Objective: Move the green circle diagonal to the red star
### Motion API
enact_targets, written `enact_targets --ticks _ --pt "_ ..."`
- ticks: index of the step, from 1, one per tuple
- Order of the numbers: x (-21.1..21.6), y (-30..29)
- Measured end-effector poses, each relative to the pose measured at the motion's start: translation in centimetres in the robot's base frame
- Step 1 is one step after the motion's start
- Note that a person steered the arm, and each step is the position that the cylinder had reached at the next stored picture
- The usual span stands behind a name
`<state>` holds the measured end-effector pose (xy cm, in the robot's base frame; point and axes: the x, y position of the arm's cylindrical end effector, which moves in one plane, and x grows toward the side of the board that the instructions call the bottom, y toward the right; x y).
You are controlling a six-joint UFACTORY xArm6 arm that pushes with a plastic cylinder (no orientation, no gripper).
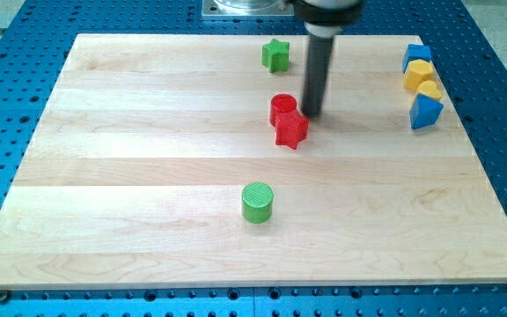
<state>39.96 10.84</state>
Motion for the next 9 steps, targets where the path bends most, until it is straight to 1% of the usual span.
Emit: enact_targets --ticks 1,2,3,4,5,6,7,8,9 --pt "7.9 0.5" --pt "15.3 -3.1" --pt "18.2 -7.3" --pt "18.1 -12.3" --pt "17.0 -14.7" --pt "18.3 -13.5" --pt "20.6 -9.5" --pt "19.4 -6.9" --pt "16.0 -9.6"
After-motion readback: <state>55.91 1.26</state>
